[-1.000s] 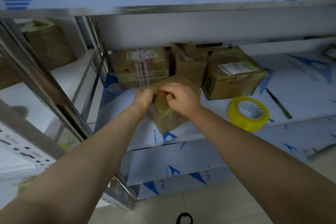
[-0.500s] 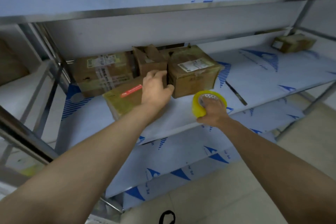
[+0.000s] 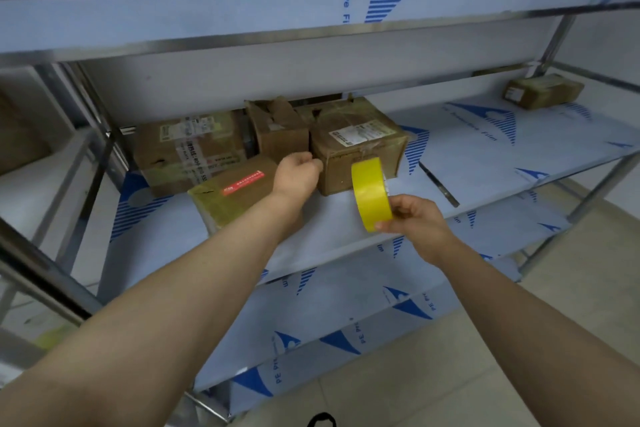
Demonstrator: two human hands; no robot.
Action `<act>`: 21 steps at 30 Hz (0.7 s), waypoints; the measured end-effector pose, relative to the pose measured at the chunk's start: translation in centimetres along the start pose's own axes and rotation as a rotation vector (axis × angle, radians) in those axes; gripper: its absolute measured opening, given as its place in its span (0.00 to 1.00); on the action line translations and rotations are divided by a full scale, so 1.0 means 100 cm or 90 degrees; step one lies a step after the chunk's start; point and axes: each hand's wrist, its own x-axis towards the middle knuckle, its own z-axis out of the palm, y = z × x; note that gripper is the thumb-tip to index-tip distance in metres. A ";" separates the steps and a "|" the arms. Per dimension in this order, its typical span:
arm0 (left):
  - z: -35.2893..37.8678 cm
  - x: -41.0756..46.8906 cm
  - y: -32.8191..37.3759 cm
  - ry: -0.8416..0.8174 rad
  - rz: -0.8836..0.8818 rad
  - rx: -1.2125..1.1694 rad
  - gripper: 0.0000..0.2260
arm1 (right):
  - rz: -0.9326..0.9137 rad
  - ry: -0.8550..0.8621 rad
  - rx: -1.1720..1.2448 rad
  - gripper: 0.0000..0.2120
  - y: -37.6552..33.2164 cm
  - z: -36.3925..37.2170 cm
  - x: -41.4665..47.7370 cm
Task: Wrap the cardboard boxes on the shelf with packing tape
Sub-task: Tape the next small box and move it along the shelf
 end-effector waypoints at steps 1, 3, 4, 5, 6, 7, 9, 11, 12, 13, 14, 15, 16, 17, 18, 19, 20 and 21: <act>0.000 -0.003 0.004 -0.017 -0.029 -0.030 0.05 | -0.008 -0.017 0.012 0.19 -0.005 0.002 -0.002; -0.001 -0.008 0.011 -0.073 -0.081 -0.087 0.07 | -0.032 -0.035 0.016 0.18 -0.014 0.008 -0.006; -0.002 -0.011 0.013 -0.109 -0.092 -0.106 0.08 | -0.043 -0.039 0.018 0.18 -0.019 0.012 -0.008; -0.002 -0.014 0.016 -0.148 -0.093 -0.123 0.09 | -0.054 -0.041 0.019 0.18 -0.024 0.015 -0.009; -0.003 -0.016 0.019 -0.176 -0.084 -0.127 0.08 | -0.064 -0.043 0.017 0.18 -0.029 0.019 -0.009; -0.004 -0.018 0.021 -0.189 -0.075 -0.133 0.07 | -0.074 -0.044 0.011 0.17 -0.034 0.022 -0.010; -0.006 -0.020 0.024 -0.173 -0.043 -0.124 0.05 | -0.086 -0.037 -0.004 0.17 -0.043 0.028 -0.012; -0.008 -0.019 0.023 -0.160 0.020 -0.110 0.12 | -0.093 -0.023 -0.020 0.17 -0.053 0.035 -0.011; -0.010 -0.018 0.022 -0.153 0.057 -0.094 0.22 | -0.093 -0.021 -0.024 0.17 -0.059 0.039 -0.010; -0.013 -0.017 0.020 -0.147 0.090 -0.059 0.29 | -0.091 -0.023 -0.024 0.16 -0.065 0.044 -0.009; -0.016 -0.018 0.019 -0.141 0.131 -0.021 0.30 | -0.088 -0.029 -0.022 0.16 -0.070 0.048 -0.008; -0.019 -0.017 0.017 -0.129 0.160 0.007 0.27 | -0.086 -0.038 -0.021 0.16 -0.075 0.052 -0.007; -0.022 -0.015 0.014 -0.113 0.181 0.020 0.23 | -0.085 -0.046 -0.023 0.16 -0.080 0.055 -0.006; -0.025 -0.012 0.011 -0.089 0.199 0.027 0.21 | -0.083 -0.051 -0.029 0.18 -0.084 0.059 -0.005; -0.029 -0.011 0.009 -0.057 0.215 0.035 0.20 | -0.084 -0.053 -0.034 0.19 -0.086 0.062 -0.005; -0.033 -0.008 0.007 -0.027 0.233 0.050 0.19 | -0.085 -0.052 -0.037 0.20 -0.088 0.066 -0.004; -0.037 -0.008 0.006 0.006 0.251 0.062 0.17 | -0.086 -0.051 -0.042 0.21 -0.090 0.068 -0.004; -0.041 -0.007 0.006 0.034 0.263 0.070 0.15 | -0.086 -0.053 -0.051 0.21 -0.092 0.071 -0.003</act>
